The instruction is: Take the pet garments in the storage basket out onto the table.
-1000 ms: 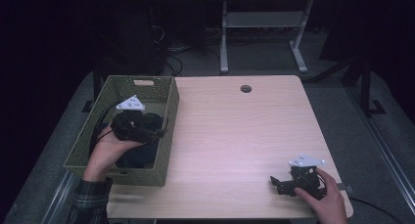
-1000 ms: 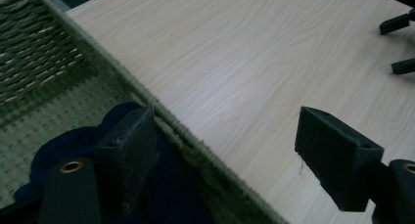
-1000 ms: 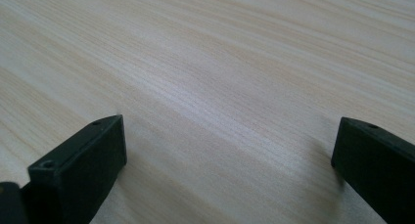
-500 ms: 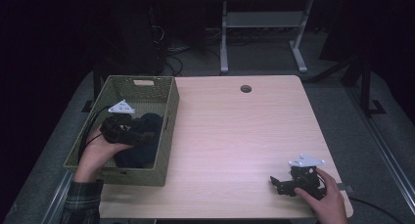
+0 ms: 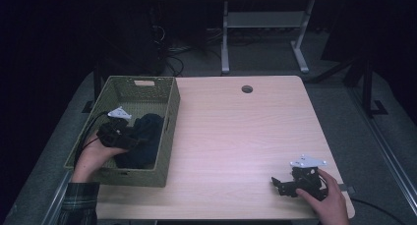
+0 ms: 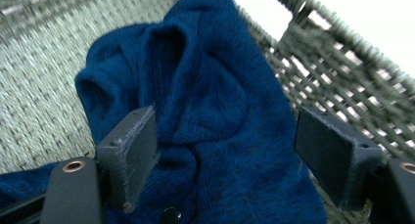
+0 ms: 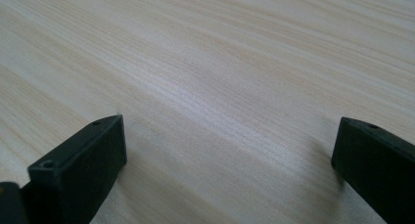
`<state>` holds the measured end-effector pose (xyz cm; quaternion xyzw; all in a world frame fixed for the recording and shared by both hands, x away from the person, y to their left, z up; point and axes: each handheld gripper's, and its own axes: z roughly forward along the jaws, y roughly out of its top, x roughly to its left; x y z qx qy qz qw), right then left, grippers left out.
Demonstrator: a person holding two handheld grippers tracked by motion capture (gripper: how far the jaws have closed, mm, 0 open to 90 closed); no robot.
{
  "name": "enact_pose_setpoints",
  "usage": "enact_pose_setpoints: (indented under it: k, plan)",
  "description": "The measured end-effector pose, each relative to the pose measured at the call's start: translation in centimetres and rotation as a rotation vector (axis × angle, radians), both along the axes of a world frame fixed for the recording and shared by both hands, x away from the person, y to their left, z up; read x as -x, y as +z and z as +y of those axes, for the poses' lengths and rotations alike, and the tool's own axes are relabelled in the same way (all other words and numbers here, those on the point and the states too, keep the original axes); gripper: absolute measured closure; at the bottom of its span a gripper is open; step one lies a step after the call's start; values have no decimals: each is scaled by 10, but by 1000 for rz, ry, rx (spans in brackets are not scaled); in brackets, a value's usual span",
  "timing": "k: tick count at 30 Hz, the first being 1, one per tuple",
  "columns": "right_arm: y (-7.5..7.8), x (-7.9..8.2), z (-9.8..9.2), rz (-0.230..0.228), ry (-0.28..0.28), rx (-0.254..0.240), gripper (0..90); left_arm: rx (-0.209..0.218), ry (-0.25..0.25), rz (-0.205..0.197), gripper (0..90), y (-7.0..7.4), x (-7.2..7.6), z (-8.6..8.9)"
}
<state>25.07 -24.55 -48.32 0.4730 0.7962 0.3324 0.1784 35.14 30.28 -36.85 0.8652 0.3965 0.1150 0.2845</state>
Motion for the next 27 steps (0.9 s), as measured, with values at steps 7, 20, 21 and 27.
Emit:
enact_pose_setpoints:
  k: [7, 20, 21, 27]
  plan:
    - [0, 0, 0, 0, 0, 0, 0, -20, 15, 42, 213, -7, -6, 2]
    - [0, 0, 0, 0, 0, 0, 0, -79, 32, 117, 181, -35, -17, 2]
    - [0, 0, 0, 0, 0, 0, 0, -82, 27, 131, 181, -38, -18, 2]
    - [0, 0, 0, 0, 0, 0, 0, -98, 15, 159, 181, -45, -21, -1]
